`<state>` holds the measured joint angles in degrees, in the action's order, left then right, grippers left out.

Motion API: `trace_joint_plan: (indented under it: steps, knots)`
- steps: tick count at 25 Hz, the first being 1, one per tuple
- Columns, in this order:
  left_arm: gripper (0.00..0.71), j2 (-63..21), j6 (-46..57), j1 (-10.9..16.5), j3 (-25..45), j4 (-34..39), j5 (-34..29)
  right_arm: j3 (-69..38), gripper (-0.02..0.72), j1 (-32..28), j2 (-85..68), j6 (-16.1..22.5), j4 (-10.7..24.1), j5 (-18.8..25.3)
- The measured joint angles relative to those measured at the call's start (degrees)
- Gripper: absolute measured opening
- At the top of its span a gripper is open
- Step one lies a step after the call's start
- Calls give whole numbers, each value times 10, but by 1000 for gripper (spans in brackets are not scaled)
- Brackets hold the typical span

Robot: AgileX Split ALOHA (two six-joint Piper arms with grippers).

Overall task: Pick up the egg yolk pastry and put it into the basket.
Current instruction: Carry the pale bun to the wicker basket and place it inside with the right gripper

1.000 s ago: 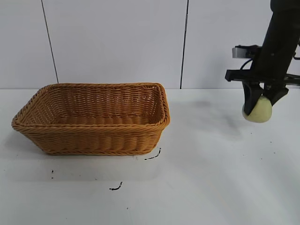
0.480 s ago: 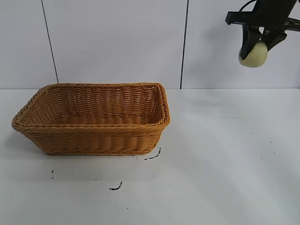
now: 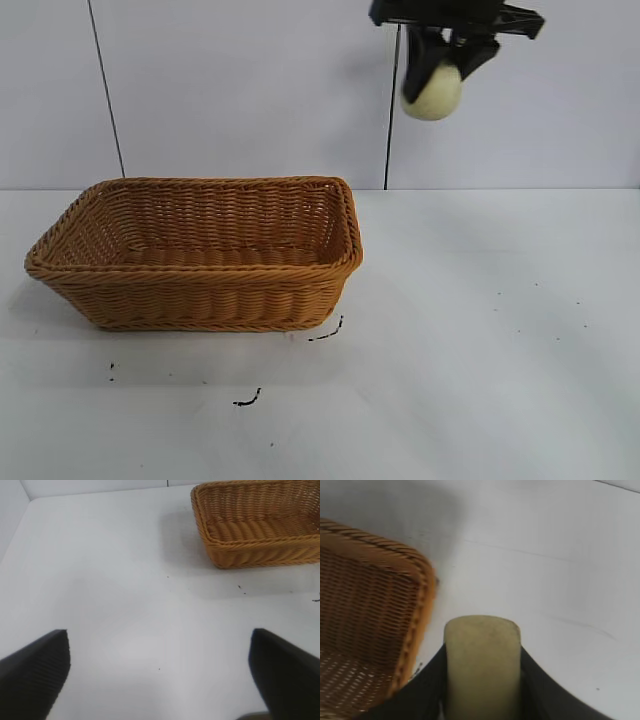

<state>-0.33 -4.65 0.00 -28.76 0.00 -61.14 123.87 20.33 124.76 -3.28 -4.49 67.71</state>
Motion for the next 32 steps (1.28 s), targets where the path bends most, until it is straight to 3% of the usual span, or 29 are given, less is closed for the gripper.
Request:
trace_joint_plan:
  steps: [11, 17, 23, 25, 30, 32]
  knots:
    - [696, 0, 0, 0, 0, 0, 0, 2, 244, 156, 62, 4, -1, -114]
    - [696, 0, 0, 0, 0, 0, 0, 2, 244, 165, 139, 28, -3, -199]
    - [696, 0, 0, 0, 0, 0, 0, 2, 251, 165, 192, 33, -7, -215]
    - [696, 0, 0, 0, 0, 0, 0, 2, 284, 165, 194, 33, -9, -215]
    - [696, 0, 0, 0, 0, 0, 0, 2, 494, 165, 190, 33, -10, -219]
    - [696, 0, 0, 0, 0, 0, 0, 8, 537, 165, 184, 33, -10, -208]
